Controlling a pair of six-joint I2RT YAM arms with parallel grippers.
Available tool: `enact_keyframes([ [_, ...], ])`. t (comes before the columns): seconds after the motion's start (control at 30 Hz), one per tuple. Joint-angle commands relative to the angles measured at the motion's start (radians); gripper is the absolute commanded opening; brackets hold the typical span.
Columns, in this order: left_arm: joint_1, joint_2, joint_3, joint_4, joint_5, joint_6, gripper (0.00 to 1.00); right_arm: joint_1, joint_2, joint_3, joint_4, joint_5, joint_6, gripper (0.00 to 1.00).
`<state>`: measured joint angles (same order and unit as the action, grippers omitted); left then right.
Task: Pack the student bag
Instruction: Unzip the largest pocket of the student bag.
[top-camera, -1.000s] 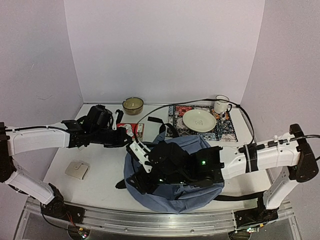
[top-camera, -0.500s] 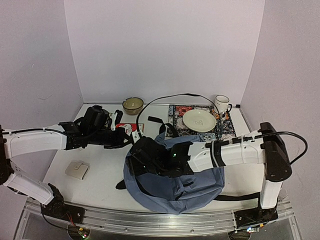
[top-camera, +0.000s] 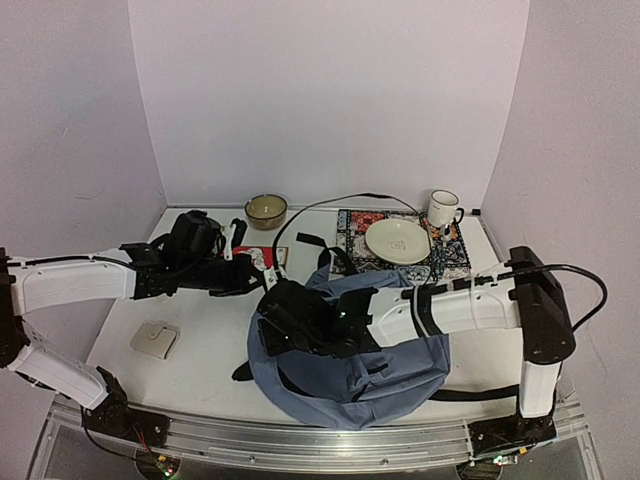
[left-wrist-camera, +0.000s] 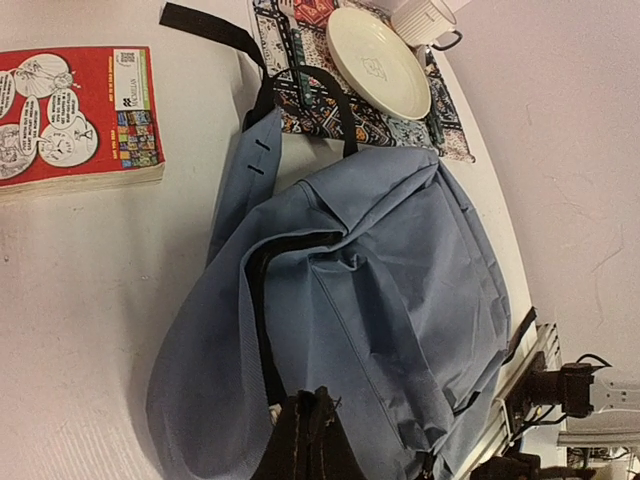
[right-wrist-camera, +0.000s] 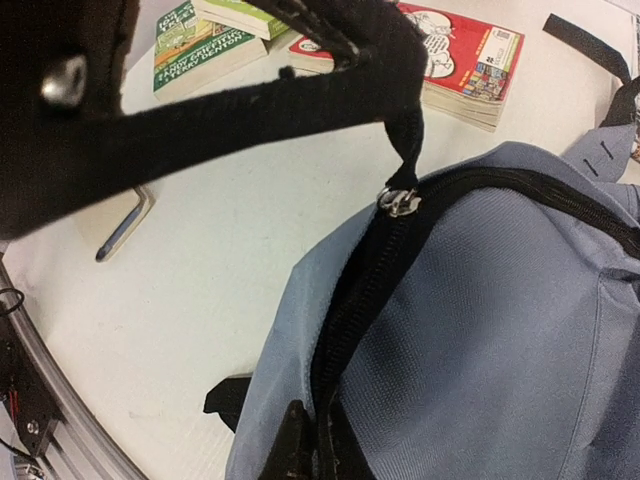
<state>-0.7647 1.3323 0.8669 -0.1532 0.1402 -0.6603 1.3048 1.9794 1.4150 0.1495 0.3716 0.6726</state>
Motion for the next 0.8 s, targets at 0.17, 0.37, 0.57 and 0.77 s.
enact_keyframes([
  [0.17,0.025,0.223,0.223,0.046,-0.106,0.092,0.00,0.091,-0.139,-0.093,-0.026,-0.009,-0.058,0.00],
  [0.37,0.030,0.383,0.361,0.043,-0.078,0.132,0.00,0.107,-0.150,-0.106,-0.025,0.015,-0.065,0.00],
  [0.57,0.030,0.499,0.445,0.034,-0.052,0.158,0.00,0.107,-0.145,-0.083,-0.024,0.035,-0.084,0.00],
  [0.77,0.030,0.486,0.464,0.026,-0.017,0.156,0.12,0.102,-0.104,-0.037,-0.042,0.068,-0.087,0.02],
])
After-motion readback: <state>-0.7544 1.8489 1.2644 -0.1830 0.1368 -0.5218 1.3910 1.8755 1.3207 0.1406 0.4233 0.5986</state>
